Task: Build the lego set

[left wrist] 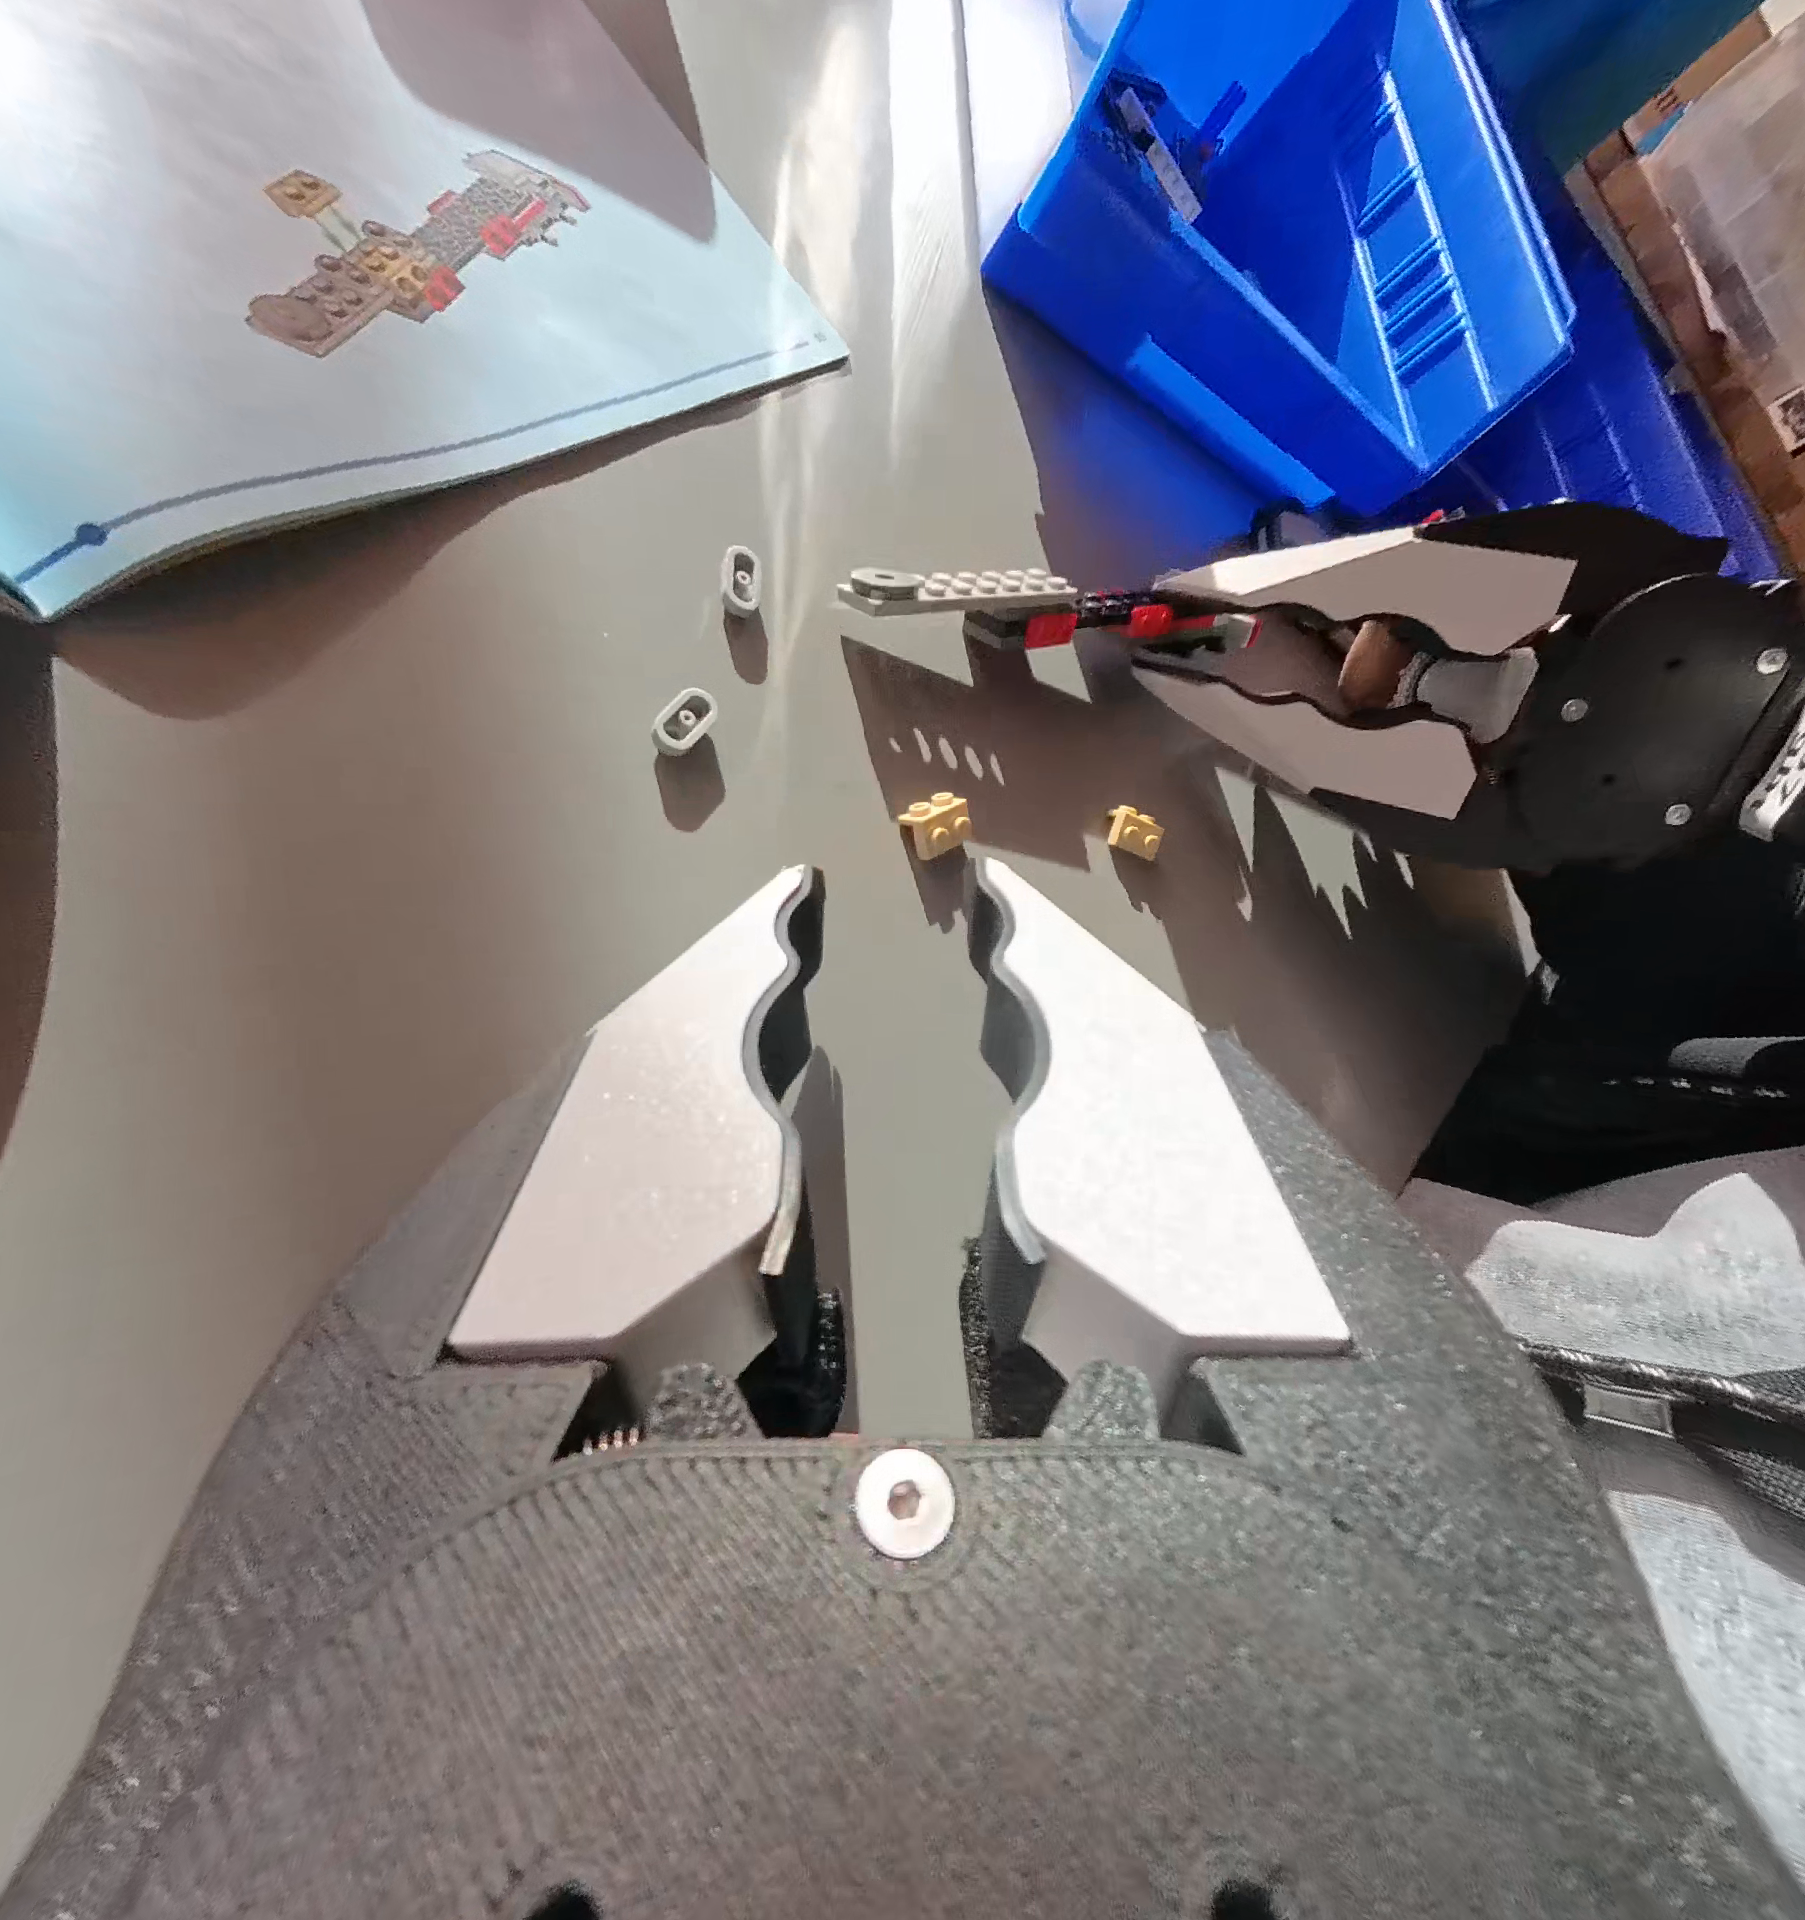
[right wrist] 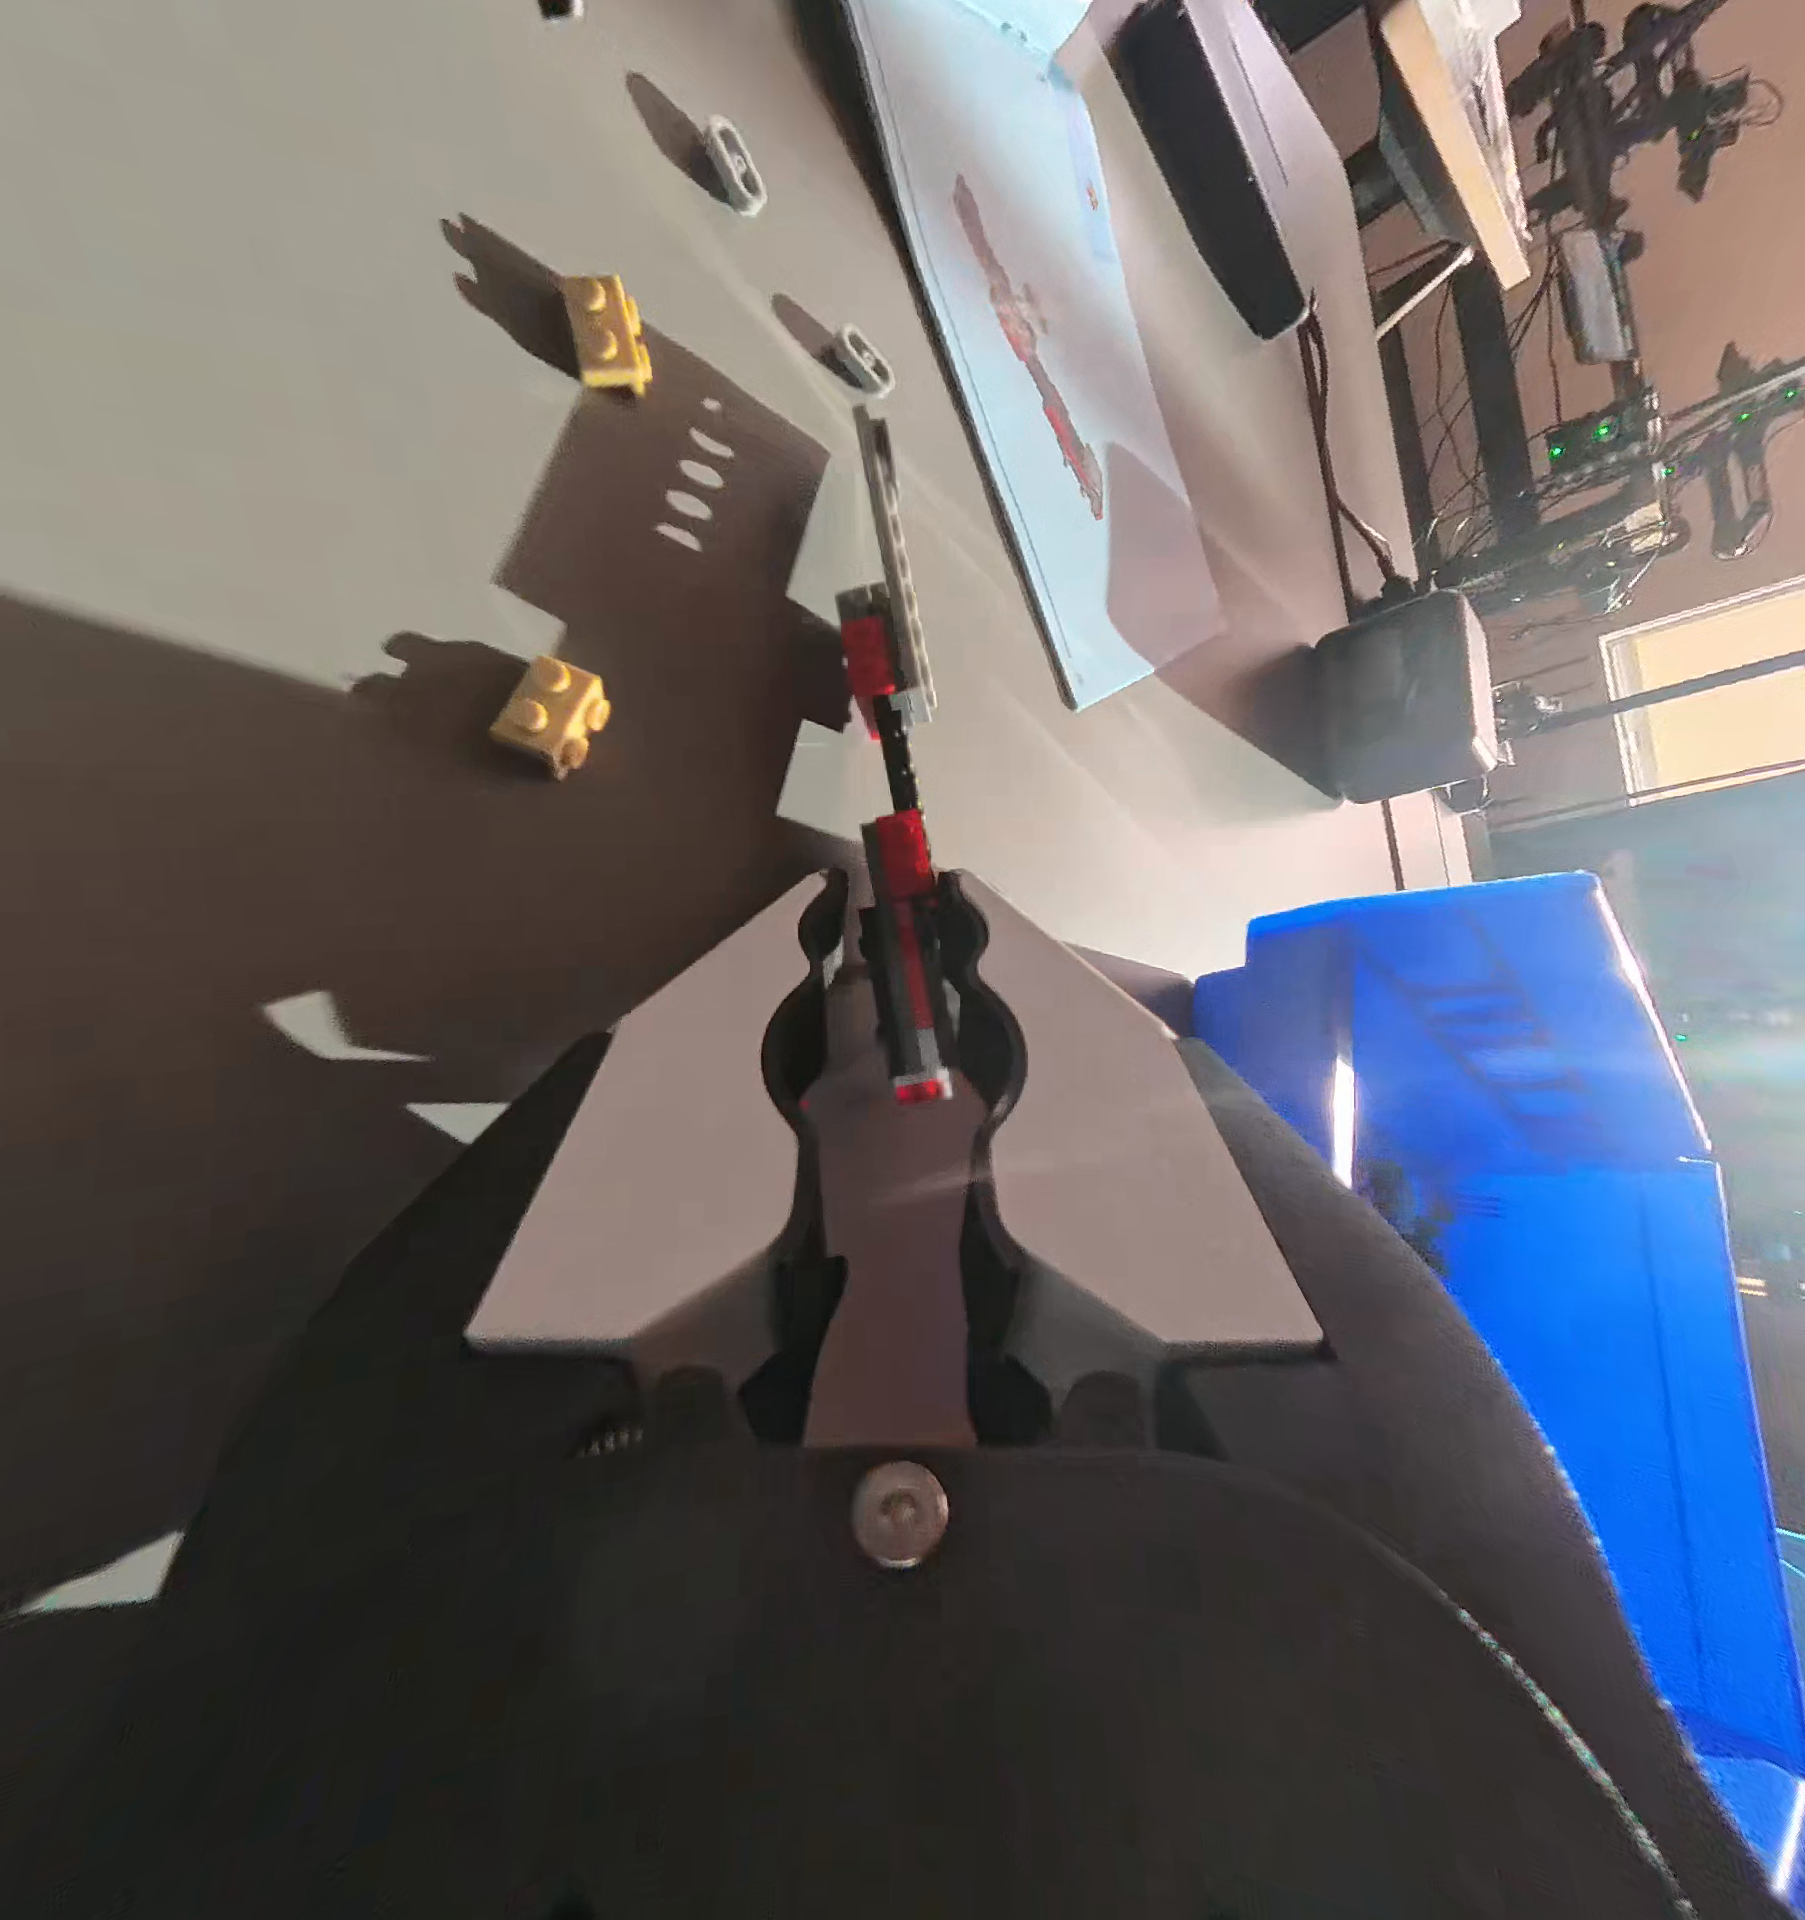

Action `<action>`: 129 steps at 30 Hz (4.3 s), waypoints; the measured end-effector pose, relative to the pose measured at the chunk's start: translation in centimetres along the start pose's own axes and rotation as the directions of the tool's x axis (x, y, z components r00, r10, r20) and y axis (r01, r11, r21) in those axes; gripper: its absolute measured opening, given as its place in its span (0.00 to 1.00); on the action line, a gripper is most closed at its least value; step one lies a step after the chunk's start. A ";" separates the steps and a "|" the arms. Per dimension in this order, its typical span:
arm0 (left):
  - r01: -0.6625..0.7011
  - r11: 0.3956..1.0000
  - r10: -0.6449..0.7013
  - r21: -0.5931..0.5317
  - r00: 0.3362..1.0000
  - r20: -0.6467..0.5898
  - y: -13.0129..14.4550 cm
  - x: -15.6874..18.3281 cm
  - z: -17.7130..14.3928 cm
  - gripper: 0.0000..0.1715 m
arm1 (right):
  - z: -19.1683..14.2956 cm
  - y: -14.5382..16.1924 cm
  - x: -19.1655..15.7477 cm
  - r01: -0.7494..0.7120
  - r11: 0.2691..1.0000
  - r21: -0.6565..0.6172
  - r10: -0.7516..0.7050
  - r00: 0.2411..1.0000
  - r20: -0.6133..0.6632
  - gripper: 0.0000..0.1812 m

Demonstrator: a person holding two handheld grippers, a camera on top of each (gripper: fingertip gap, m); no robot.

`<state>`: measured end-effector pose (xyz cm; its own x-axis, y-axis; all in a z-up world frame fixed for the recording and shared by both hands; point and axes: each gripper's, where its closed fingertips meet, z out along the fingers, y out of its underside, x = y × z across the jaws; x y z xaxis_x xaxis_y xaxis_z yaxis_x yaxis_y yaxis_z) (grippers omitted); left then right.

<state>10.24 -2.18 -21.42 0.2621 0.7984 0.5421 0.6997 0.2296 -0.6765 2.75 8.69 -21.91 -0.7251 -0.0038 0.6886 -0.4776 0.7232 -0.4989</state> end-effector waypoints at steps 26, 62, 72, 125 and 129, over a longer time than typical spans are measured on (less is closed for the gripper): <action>0.093 0.994 -0.087 0.058 0.991 -0.100 -0.2 0.5 -1.3 0.17 | -1.0 0.7 -0.7 -0.552 0.826 -0.118 0.562 0.784 0.263 0.21; -0.362 0.929 0.354 -0.076 0.930 -0.100 -4.1 -1.3 2.6 0.06 | -1.2 -0.8 1.8 -0.604 0.796 0.042 0.586 0.785 0.200 0.19; 0.338 0.931 -0.202 0.135 0.788 -0.582 -7.9 5.8 1.9 0.06 | -2.3 -8.5 3.3 -0.568 0.690 0.449 0.489 0.823 0.289 0.19; -0.872 0.469 0.751 -0.141 0.478 -0.456 -1.6 2.3 9.2 0.15 | 0.3 -3.8 1.0 -0.601 0.795 0.085 0.538 0.763 0.358 0.10; -0.871 0.478 0.747 -0.116 0.473 -0.468 -1.6 3.0 9.0 0.13 | 0.6 -3.6 0.9 -0.584 0.810 0.051 0.530 0.767 0.361 0.10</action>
<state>3.92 4.83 -23.20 0.9573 0.2887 -0.0161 0.1835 -0.6496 -0.7378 3.54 5.63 -19.85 -0.9886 0.1312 0.0740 0.0111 0.5534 -0.8328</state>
